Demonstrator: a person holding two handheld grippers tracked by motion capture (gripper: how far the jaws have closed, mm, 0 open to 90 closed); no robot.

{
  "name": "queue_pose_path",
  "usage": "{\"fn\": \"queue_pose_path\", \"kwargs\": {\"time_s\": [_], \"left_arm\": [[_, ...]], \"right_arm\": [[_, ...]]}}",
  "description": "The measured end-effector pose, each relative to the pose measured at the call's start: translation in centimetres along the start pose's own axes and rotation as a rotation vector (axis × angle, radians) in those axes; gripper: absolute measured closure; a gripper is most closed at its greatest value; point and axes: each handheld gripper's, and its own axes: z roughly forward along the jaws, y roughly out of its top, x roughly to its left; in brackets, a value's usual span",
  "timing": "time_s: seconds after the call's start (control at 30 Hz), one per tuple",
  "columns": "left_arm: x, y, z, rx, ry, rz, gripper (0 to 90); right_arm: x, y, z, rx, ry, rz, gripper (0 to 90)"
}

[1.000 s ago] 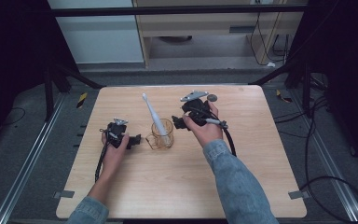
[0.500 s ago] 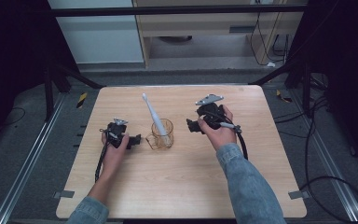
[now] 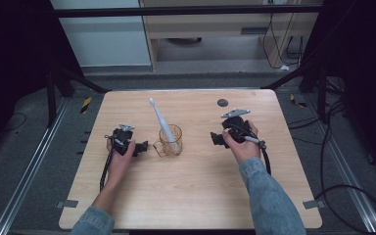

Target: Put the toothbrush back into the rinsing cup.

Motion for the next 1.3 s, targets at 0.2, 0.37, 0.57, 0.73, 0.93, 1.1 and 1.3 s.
{"fn": "queue_pose_path", "kwargs": {"time_s": [0.2, 0.37, 0.57, 0.73, 0.93, 1.1, 1.3], "left_arm": [[0.0, 0.0, 0.0, 0.000, 0.000, 0.000, 0.0], [0.0, 0.0, 0.0, 0.000, 0.000, 0.000, 0.0], [0.0, 0.0, 0.0, -0.001, 0.000, 0.000, 0.0], [0.0, 0.0, 0.0, 0.000, 0.000, 0.000, 0.0], [0.0, 0.0, 0.0, 0.000, 0.000, 0.000, 0.0], [0.0, 0.0, 0.0, 0.000, 0.000, 0.000, 0.0], [0.0, 0.0, 0.0, 0.000, 0.000, 0.000, 0.0]], "right_arm": [[-1.2, -1.6, 0.2, 0.020, -0.013, 0.025, 12.2], [-2.1, -2.8, 0.4, 0.028, -0.050, 0.028, 13.2], [-3.2, -3.9, 1.0, 0.047, -0.069, 0.047, 13.1], [-3.8, -4.8, 1.9, 0.068, -0.060, 0.086, 13.1], [-4.7, -5.5, 3.1, 0.073, -0.061, 0.129, 12.8], [-5.4, -5.8, 3.8, 0.072, -0.091, 0.168, 12.8], [-5.8, -6.1, 4.2, 0.051, -0.103, 0.189, 12.4]]}}
